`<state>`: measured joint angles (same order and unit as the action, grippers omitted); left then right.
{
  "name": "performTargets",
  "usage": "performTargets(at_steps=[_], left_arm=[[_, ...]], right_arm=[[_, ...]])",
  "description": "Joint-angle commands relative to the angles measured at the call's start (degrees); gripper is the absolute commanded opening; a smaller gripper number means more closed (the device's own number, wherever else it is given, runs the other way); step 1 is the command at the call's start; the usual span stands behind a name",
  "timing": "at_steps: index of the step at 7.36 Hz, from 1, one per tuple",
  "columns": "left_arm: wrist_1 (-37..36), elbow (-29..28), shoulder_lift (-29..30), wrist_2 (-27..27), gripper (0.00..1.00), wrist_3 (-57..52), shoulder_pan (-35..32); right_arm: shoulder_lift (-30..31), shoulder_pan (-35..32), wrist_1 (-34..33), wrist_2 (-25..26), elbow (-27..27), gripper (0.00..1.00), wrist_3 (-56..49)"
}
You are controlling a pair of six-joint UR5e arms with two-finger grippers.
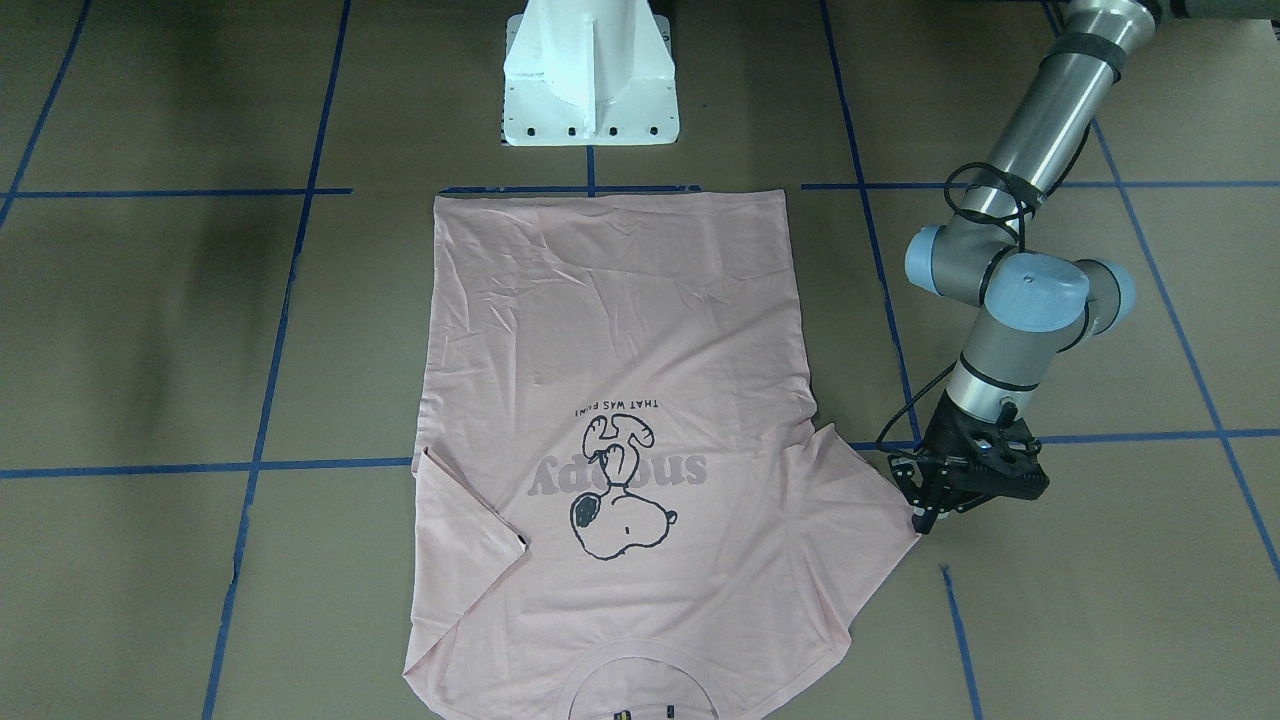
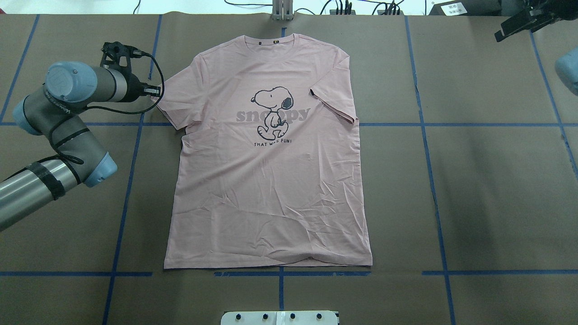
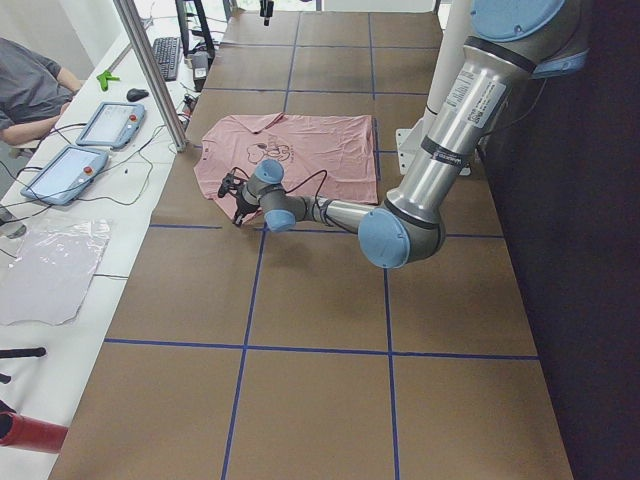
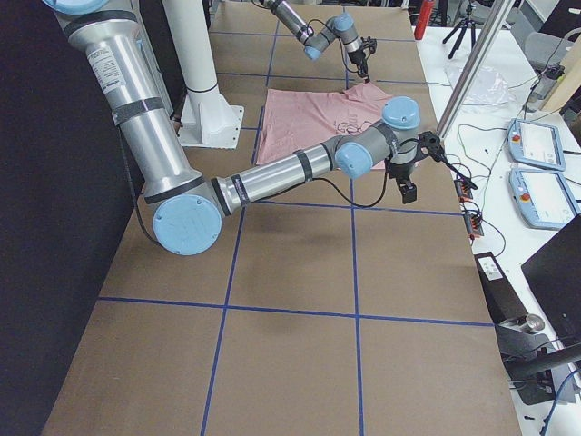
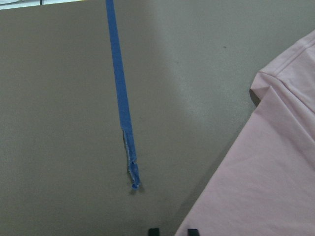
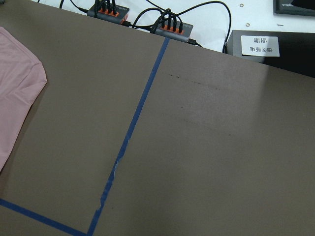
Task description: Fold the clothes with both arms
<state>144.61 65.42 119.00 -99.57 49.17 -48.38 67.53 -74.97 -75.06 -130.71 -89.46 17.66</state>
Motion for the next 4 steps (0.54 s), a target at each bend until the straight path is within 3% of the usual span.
performTargets(at_steps=[1, 4], left_arm=[[-1.5, 4.2, -0.6, -3.3, 0.00, -0.3, 0.0], [-19.9, 12.4, 4.2, -4.7, 0.00, 0.7, -0.1]], right_arm=[[0.0, 0.0, 0.0, 0.0, 0.1, 1.00, 0.1], [-0.1, 0.0, 0.0, 0.0, 0.2, 1.00, 1.3]])
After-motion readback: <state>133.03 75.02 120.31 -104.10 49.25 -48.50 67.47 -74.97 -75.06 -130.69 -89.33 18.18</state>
